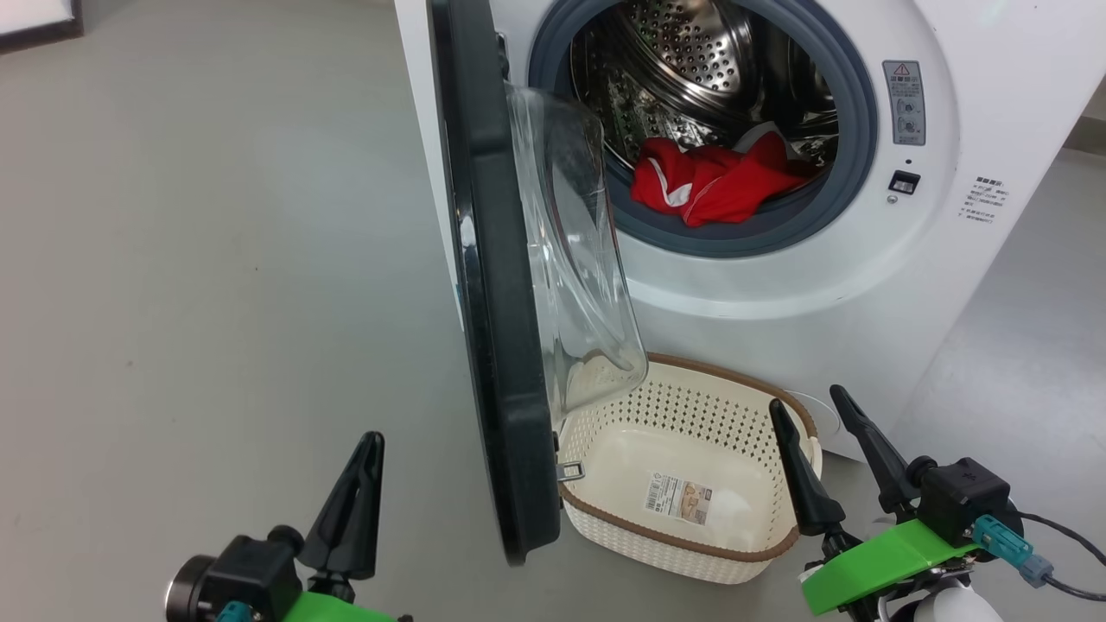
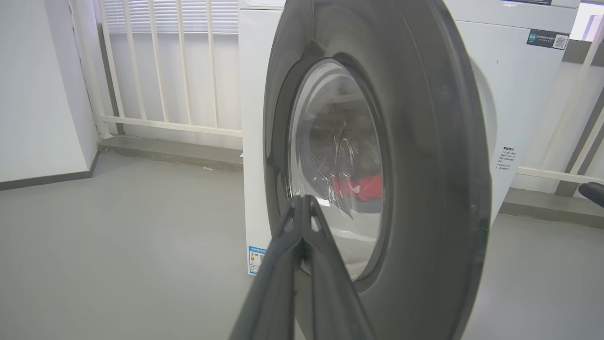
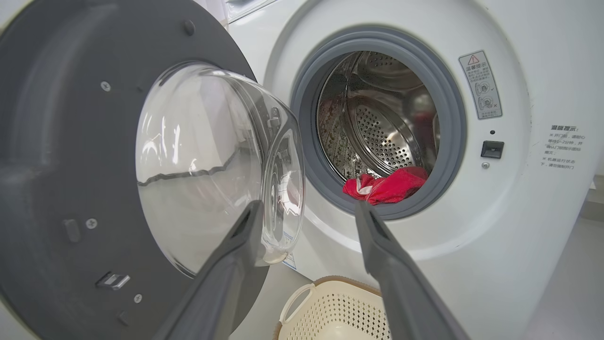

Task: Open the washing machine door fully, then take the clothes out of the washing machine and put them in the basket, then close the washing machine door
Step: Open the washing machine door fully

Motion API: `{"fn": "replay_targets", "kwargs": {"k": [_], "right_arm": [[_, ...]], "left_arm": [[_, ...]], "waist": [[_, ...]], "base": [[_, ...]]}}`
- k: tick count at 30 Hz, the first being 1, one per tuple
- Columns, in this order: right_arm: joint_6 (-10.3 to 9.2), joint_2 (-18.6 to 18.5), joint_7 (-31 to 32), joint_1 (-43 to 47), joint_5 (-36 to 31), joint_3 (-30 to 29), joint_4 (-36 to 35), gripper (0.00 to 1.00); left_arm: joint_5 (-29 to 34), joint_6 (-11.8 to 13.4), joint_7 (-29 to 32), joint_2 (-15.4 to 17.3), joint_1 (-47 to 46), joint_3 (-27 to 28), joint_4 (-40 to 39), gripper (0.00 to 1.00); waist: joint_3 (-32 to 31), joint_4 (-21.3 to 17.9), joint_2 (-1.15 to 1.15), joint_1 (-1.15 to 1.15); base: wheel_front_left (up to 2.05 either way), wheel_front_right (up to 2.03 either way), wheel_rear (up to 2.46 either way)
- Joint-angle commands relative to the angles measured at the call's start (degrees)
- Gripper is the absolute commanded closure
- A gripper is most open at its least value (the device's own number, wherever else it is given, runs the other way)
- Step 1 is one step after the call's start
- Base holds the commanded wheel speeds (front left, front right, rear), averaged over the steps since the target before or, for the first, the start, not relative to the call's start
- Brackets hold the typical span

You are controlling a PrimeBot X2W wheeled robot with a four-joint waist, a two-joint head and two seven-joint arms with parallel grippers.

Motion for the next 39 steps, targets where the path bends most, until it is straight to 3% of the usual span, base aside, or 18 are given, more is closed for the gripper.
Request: {"fn": "replay_targets", "kwargs": {"k": [1, 18, 29, 39], "right_arm": [[0.37, 0.0, -0.4, -1.3, 0.7, 1.3, -1.2, 0.00], [0.37, 0.0, -0.4, -2.0, 1.6, 2.7, -0.5, 0.00], [0.37, 0.0, -0.4, -2.6, 1.5, 3.0, -0.7, 0.00], [0.37, 0.0, -0.4, -3.2, 1.4, 2.8, -0.8, 0.00]], "left_arm": [[-0.2, -0.4, -0.5, 0.6, -2.4, 1.5, -1.6, 1.00], [-1.4, 0.4, -0.5, 0.6, -13.0, -2.3, -10.8, 1.00], [-3.3, 0.8, 2.0, 0.6, -13.5, -15.9, -18.4, 1.00], [-1.1, 1.7, 7.3, 0.7, -12.1, -23.5, -16.1, 1.00]], "waist": [[0.0, 0.0, 0.00, 0.00], [0.1, -1.1, 0.00, 0.00], [1.2, -2.7, 0.00, 0.00], [2.2, -3.4, 0.00, 0.00]], "base": [[0.00, 0.00, 0.00], [0.00, 0.00, 0.00], [0.00, 0.00, 0.00], [0.00, 0.00, 0.00]]}}
